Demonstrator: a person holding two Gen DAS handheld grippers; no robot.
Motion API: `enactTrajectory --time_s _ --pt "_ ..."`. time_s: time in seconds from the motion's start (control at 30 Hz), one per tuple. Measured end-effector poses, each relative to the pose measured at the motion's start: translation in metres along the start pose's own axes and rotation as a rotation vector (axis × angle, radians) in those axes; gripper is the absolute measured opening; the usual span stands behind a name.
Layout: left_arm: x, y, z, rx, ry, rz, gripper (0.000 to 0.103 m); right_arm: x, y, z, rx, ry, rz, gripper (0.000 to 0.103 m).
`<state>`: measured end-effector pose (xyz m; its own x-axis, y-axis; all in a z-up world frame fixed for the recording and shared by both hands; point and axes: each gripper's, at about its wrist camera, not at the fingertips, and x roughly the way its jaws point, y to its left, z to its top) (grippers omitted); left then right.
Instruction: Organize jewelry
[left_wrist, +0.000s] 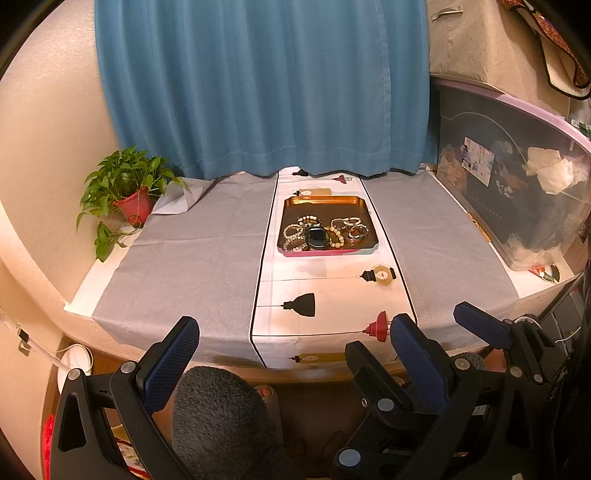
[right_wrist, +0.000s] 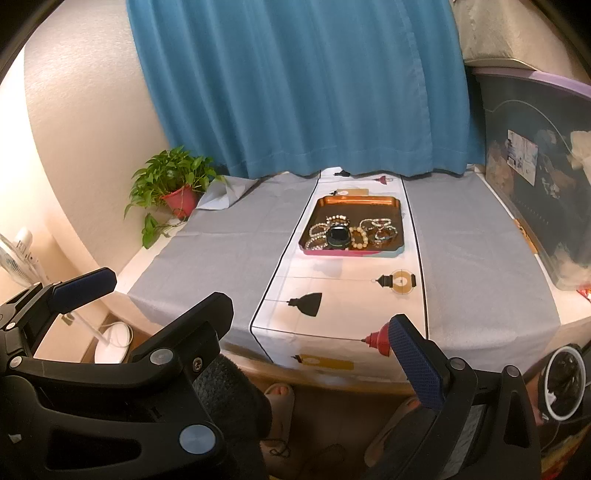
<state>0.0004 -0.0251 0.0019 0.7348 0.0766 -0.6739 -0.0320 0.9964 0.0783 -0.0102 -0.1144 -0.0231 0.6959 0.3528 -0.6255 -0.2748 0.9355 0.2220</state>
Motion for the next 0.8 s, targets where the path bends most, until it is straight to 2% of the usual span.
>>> enactTrajectory --time_s 0.8 --pt "0.001 0.011 -0.004 -0.008 0.006 -0.015 0.103 0.001 0.002 0.0 0.001 0.006 -0.003 0.098"
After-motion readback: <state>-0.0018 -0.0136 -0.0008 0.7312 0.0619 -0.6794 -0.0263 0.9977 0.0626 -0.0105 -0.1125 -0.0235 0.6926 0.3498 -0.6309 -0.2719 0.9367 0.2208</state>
